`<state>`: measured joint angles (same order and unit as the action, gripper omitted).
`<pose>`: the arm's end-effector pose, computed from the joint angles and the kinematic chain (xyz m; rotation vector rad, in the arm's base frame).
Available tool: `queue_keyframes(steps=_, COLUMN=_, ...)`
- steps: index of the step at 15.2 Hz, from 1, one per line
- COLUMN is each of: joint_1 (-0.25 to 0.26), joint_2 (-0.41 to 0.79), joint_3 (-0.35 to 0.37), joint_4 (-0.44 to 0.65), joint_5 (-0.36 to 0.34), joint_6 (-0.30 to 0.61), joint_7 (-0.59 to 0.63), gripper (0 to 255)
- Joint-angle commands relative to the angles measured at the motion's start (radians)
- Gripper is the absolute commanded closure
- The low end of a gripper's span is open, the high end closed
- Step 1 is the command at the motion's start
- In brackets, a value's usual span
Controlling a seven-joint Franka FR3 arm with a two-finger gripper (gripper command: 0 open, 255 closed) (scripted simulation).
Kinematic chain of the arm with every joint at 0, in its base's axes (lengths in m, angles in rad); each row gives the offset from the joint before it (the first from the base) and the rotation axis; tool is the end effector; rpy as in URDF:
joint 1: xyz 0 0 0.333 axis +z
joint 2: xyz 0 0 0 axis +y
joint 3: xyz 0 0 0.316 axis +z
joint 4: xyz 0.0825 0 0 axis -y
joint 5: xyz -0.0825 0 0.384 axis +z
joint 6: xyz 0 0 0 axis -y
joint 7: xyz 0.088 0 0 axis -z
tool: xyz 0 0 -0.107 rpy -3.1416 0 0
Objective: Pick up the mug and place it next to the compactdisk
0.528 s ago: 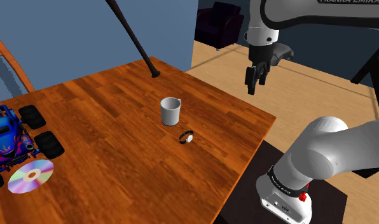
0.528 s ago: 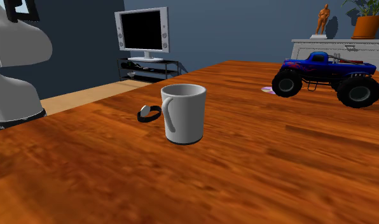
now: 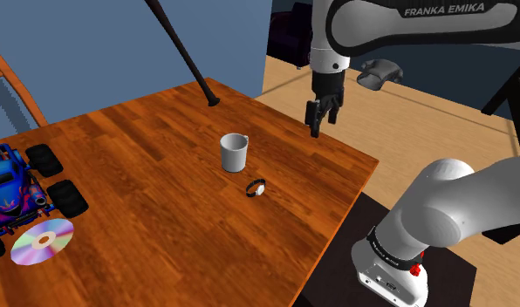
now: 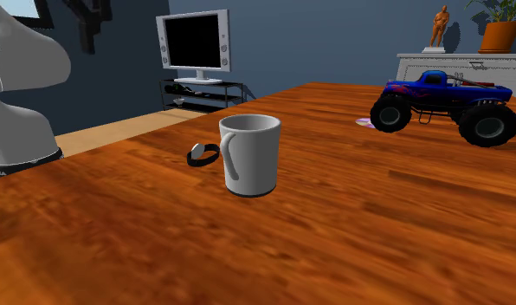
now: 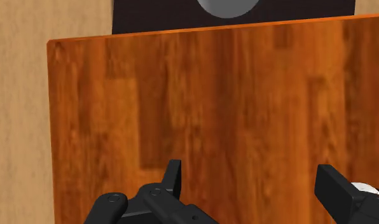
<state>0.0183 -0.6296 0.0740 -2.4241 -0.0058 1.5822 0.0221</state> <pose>0.3355 0.0333 0.5085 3.0637 0.0798 -0.3244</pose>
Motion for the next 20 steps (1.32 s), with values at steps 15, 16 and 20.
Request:
queue_keyframes(steps=15, joint_1=0.061, joint_2=0.45, joint_3=0.215, joint_4=0.217, joint_5=0.019, joint_6=0.367, joint_7=0.308, gripper=0)
queue_keyframes(steps=16, joint_1=0.064, joint_2=0.482, joint_3=0.226, joint_4=0.241, joint_5=0.008, joint_6=0.383, joint_7=0.329, gripper=0)
queue_keyframes(steps=20, joint_1=0.081, joint_2=0.617, joint_3=0.262, joint_4=0.35, joint_5=-0.048, joint_6=0.432, joint_7=0.418, gripper=0)
